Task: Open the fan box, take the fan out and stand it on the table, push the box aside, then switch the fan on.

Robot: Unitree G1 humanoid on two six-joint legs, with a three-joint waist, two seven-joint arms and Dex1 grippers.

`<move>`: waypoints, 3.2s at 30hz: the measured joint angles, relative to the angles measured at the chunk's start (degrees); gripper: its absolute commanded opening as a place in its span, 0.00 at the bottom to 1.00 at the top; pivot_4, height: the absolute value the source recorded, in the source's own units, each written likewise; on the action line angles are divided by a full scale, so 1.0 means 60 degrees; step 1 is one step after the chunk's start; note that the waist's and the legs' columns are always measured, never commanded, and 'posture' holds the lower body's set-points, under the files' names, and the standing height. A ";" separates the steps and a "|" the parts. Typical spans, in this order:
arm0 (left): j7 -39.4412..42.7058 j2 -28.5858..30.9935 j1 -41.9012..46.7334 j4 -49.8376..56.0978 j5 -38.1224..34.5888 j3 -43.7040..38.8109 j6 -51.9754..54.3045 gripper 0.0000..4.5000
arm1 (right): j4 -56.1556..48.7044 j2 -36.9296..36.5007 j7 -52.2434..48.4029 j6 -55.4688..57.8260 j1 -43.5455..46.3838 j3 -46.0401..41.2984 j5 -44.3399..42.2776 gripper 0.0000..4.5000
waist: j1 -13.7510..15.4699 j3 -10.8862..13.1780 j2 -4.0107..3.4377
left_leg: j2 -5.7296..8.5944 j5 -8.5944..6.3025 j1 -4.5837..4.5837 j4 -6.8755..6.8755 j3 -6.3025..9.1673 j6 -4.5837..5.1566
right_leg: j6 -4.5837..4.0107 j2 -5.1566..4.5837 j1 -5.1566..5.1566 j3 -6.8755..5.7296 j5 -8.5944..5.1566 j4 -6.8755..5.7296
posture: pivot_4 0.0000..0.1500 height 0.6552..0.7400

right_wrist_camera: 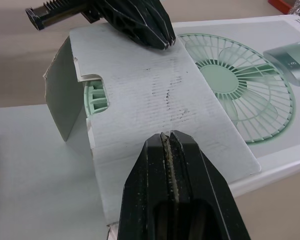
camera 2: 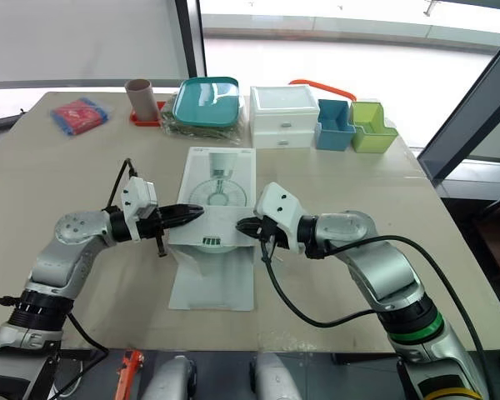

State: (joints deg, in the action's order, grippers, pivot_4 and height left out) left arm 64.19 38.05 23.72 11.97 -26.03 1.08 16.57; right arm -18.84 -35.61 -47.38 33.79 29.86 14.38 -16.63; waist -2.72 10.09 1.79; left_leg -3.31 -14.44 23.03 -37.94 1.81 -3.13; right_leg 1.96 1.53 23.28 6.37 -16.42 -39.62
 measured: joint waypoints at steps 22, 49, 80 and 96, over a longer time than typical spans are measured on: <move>0.2232 0.0864 0.0725 -0.0483 0.1606 0.1744 -0.1795 0.04 | 0.0082 0.0358 0.0014 -0.0071 0.0015 -0.0001 0.0200 0.01 | -0.0003 0.0002 -0.0002 | -0.0001 0.0000 0.0006 0.0000 -0.0002 0.0001 | -0.0003 0.0006 0.0008 0.0001 0.0000 0.0000 | 1.00 1.00; 0.4398 0.3150 0.1244 -0.1170 0.2218 0.1594 -0.2823 0.04 | 0.0184 0.0783 0.0048 -0.0317 0.0012 0.0127 0.0561 0.01 | -0.0016 0.0006 -0.0007 | -0.0008 -0.0002 0.0006 0.0000 -0.0003 0.0003 | -0.0009 0.0014 0.0014 0.0000 -0.0004 -0.0002 | 1.00 1.00; 0.2255 0.1562 0.1527 -0.3674 0.3799 0.1874 -0.4246 0.04 | 0.0187 0.0879 0.0069 -0.0316 0.0005 0.0127 0.0623 0.01 | -0.0005 0.0006 -0.0007 | -0.0009 -0.0004 0.0017 -0.0009 0.0002 0.0007 | -0.0013 0.0011 0.0018 -0.0006 -0.0004 -0.0014 | 1.00 1.00; 0.1385 0.0903 0.0202 -0.2496 0.2195 0.1072 -0.1927 0.04 | 0.0196 0.0886 0.0067 -0.0317 0.0006 0.0123 0.0650 0.01 | -0.0003 0.0006 -0.0007 | -0.0008 -0.0004 0.0017 -0.0015 0.0008 0.0006 | -0.0013 0.0008 0.0016 -0.0012 -0.0004 -0.0017 | 1.00 1.00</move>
State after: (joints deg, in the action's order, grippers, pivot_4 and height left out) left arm 72.49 43.47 24.93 -3.01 -12.86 7.51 5.01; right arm -17.67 -30.29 -46.98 31.89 29.90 15.12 -12.73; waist -2.74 10.13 1.75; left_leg -3.36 -14.46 23.14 -38.03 1.86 -3.09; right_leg 1.88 1.58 23.38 6.30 -16.45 -39.72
